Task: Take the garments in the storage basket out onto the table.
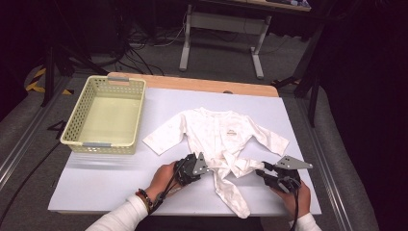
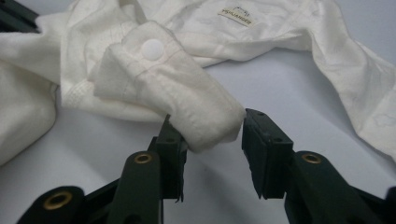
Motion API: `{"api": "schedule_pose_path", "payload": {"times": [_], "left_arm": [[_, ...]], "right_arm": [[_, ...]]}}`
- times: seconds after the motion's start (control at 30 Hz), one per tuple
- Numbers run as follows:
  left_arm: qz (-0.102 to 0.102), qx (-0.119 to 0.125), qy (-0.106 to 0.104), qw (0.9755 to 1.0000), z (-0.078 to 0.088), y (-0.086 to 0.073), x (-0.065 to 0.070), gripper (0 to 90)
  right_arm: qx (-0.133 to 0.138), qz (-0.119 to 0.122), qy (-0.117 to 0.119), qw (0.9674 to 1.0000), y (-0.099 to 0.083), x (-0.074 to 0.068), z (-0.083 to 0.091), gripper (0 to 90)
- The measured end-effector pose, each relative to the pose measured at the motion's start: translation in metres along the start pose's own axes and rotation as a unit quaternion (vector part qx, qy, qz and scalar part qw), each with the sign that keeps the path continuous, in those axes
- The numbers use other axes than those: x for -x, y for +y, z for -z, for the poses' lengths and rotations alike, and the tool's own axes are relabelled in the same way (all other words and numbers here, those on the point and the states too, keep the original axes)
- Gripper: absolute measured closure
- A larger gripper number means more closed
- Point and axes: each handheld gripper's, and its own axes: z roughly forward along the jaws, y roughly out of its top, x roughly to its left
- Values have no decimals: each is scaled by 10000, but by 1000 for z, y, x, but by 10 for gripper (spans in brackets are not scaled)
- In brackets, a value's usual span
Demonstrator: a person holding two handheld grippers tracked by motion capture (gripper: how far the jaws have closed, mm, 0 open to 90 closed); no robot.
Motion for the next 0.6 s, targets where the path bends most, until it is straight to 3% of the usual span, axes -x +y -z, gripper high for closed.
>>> {"api": "schedule_pose_path", "payload": {"times": [0.27, 0.4, 0.6], "left_arm": [[87, 316, 412, 9986, 27, -5, -18, 880], [244, 394, 584, 9972, 39, -10, -30, 880], [345, 347, 744, 9960, 42, -13, -40, 877]], "right_arm": [[72, 17, 78, 9999, -3, -2, 4, 432], [102, 121, 108, 9998, 0, -8, 3, 401], [126, 223, 192, 9995, 3, -13, 3, 383]]}}
